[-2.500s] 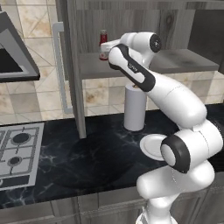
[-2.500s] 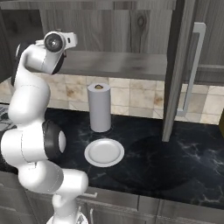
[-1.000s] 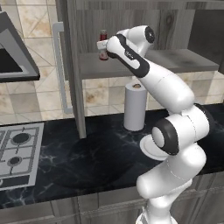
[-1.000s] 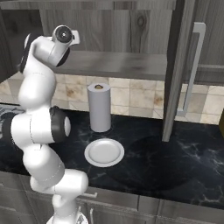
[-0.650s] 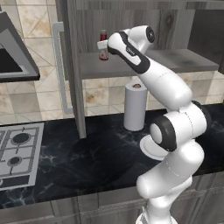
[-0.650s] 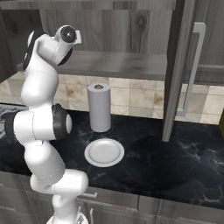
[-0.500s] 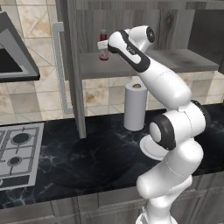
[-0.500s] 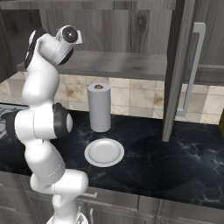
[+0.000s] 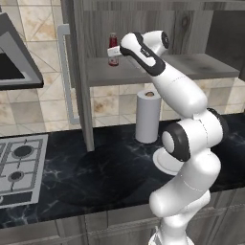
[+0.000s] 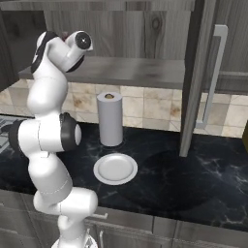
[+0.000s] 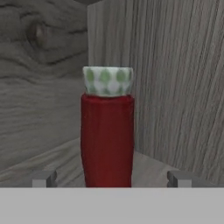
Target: Move the hot dog bun to the plate on the dining table and place the condiment next to that plate. Then navigate to the fridge and take the sausage and place it on the plate as well.
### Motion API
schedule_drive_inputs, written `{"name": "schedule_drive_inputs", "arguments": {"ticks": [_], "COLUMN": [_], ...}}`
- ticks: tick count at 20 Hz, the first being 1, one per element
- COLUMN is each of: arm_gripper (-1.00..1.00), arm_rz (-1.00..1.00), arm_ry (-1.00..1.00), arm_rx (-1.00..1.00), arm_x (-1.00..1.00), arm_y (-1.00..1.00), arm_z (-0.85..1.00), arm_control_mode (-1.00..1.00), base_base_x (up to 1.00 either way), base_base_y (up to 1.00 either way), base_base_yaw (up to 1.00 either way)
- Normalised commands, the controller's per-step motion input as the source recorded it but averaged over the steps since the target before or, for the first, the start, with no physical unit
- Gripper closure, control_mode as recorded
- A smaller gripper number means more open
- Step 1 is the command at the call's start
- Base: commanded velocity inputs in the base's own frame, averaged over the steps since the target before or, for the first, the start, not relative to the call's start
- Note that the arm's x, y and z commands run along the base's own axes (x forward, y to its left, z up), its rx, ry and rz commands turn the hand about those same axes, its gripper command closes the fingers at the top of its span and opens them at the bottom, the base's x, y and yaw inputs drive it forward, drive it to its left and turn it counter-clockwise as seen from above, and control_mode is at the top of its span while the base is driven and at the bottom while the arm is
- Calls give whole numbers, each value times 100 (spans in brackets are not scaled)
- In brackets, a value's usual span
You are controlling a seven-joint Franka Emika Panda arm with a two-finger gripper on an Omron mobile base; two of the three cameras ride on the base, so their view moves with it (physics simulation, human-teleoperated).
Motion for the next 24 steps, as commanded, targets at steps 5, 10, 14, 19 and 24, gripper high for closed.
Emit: {"name": "schedule_drive_inputs", "arguments": {"ticks": [5,10,14,19,24], "arm_gripper": [100,100,100,100,100], "arm_rz": [6,1,0,0,-3], "arm_ry": [0,3,0,0,0], "arm_rx": [0,0,0,0,3], "arm_x": [3,0,0,-7,-39], "arm_y": [0,1,0,-1,-18], "arm_z": [-11,-6,-1,0,0], "arm_control_mode": [-100,-100,-100,-100,-100], "base_base_x": [0,0,0,0,0], "base_base_y": [0,0,0,0,0], "base_base_yaw": [0,0,0,0,0]}}
